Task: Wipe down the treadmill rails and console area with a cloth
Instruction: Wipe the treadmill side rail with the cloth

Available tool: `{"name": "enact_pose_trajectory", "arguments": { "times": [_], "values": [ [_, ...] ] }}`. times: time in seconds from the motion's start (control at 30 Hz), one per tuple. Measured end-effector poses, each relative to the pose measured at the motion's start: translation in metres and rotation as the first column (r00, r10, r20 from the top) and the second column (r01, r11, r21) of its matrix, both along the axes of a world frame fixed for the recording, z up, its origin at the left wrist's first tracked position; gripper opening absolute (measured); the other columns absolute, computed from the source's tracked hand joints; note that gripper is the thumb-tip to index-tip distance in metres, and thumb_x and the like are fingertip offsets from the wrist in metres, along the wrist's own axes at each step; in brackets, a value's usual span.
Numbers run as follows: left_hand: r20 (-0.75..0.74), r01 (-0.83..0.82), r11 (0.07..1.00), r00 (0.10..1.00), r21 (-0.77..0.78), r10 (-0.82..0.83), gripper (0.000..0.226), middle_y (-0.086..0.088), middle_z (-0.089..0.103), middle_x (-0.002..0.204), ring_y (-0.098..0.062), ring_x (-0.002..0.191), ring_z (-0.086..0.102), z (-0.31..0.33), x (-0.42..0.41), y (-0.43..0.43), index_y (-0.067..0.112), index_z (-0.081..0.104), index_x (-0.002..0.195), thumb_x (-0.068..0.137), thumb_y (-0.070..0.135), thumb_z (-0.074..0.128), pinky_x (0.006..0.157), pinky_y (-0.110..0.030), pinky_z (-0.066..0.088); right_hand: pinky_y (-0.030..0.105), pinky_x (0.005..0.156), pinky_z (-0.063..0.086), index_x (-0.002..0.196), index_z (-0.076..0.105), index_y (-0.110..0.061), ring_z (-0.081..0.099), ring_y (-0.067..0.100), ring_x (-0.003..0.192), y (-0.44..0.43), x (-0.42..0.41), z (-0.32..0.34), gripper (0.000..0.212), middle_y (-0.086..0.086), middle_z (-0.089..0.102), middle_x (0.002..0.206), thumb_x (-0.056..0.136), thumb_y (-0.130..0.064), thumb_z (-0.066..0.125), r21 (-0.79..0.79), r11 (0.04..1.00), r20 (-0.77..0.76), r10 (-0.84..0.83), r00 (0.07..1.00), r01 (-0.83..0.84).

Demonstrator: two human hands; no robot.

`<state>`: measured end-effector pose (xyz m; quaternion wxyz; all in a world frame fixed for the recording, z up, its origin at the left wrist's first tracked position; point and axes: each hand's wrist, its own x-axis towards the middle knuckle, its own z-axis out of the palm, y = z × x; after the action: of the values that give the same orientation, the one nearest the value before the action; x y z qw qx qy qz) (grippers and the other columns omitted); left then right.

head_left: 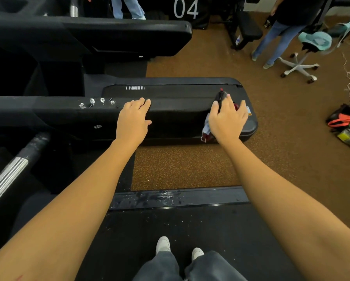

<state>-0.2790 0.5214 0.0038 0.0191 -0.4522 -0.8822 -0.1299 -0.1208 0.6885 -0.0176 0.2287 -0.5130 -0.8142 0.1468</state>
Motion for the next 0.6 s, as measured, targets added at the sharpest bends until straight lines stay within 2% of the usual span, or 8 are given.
{"name": "enact_pose_trajectory", "arguments": {
  "times": [0.07,0.17,0.23,0.33,0.4,0.47,0.6],
  "values": [
    [-0.004,-0.003,1.000,1.000,-0.001,0.003,0.061,-0.010,0.037,0.147,-0.029,0.135,0.030,0.000,0.000,0.000,0.012,0.032,0.143,0.089,0.018,0.059,0.110,-0.040,0.026,0.052,0.114,0.007,0.136,0.044,-0.006,0.018,0.036,0.141,0.001,-0.013,0.003,0.048,0.009,0.039,0.147,0.098,-0.033,0.032,-0.037,0.999,-0.001,0.035,0.999,-0.035],
    [0.000,-0.003,1.000,1.000,0.000,0.003,0.061,-0.010,0.037,0.147,-0.029,0.135,0.029,0.000,0.001,0.001,0.012,0.032,0.143,0.089,0.017,0.059,0.110,-0.040,0.026,0.048,0.112,0.016,0.118,0.055,-0.009,0.038,0.028,0.130,-0.011,-0.035,0.007,0.042,0.008,0.054,0.131,0.097,-0.035,0.030,0.052,0.974,0.080,0.217,0.973,-0.221],
    [-0.002,-0.003,1.000,1.000,0.003,0.003,0.060,-0.011,0.037,0.146,-0.030,0.135,0.030,-0.001,0.000,0.001,0.011,0.032,0.143,0.089,0.017,0.060,0.110,-0.041,0.027,0.047,0.113,0.018,0.124,0.052,-0.008,0.039,0.026,0.130,-0.030,-0.048,0.007,0.043,0.008,0.051,0.135,0.098,-0.036,0.032,0.072,0.923,0.124,0.368,0.921,-0.379],
    [-0.014,0.003,1.000,1.000,0.013,-0.003,0.060,-0.012,0.038,0.146,-0.031,0.134,0.031,-0.001,-0.001,0.000,0.010,0.033,0.142,0.088,0.017,0.060,0.109,-0.041,0.028,0.046,0.115,0.014,0.140,0.038,-0.007,0.028,0.027,0.139,-0.045,-0.056,0.002,0.050,0.008,0.038,0.148,0.099,-0.036,0.033,0.075,0.843,0.181,0.514,0.838,-0.533],
    [-0.009,0.004,1.000,1.000,0.017,-0.004,0.060,-0.012,0.037,0.146,-0.031,0.134,0.031,-0.001,-0.002,-0.001,0.010,0.033,0.142,0.089,0.017,0.060,0.109,-0.040,0.028,0.046,0.115,0.017,0.139,0.039,-0.007,0.030,0.026,0.138,-0.039,-0.052,0.002,0.049,0.009,0.040,0.147,0.100,-0.035,0.032,0.098,0.831,0.178,0.527,0.831,-0.548],
    [-0.002,0.006,1.000,1.000,0.012,-0.006,0.060,-0.010,0.037,0.147,-0.030,0.135,0.030,-0.002,-0.003,-0.003,0.011,0.032,0.143,0.089,0.019,0.059,0.110,-0.039,0.027,0.046,0.114,0.019,0.134,0.044,-0.007,0.035,0.025,0.135,-0.032,-0.048,0.003,0.046,0.008,0.046,0.142,0.100,-0.034,0.030,0.103,0.872,0.115,0.468,0.877,-0.479],
    [0.000,0.035,0.999,0.999,0.028,-0.035,0.058,-0.010,0.037,0.146,-0.029,0.134,0.030,0.000,-0.003,-0.002,0.011,0.033,0.142,0.091,0.021,0.057,0.109,-0.038,0.027,0.050,0.116,0.008,0.136,0.042,-0.004,0.025,0.029,0.141,-0.036,-0.055,0.007,0.046,0.011,0.040,0.146,0.101,-0.031,0.028,-0.015,0.942,0.063,0.337,0.939,-0.337]
  ]
}}
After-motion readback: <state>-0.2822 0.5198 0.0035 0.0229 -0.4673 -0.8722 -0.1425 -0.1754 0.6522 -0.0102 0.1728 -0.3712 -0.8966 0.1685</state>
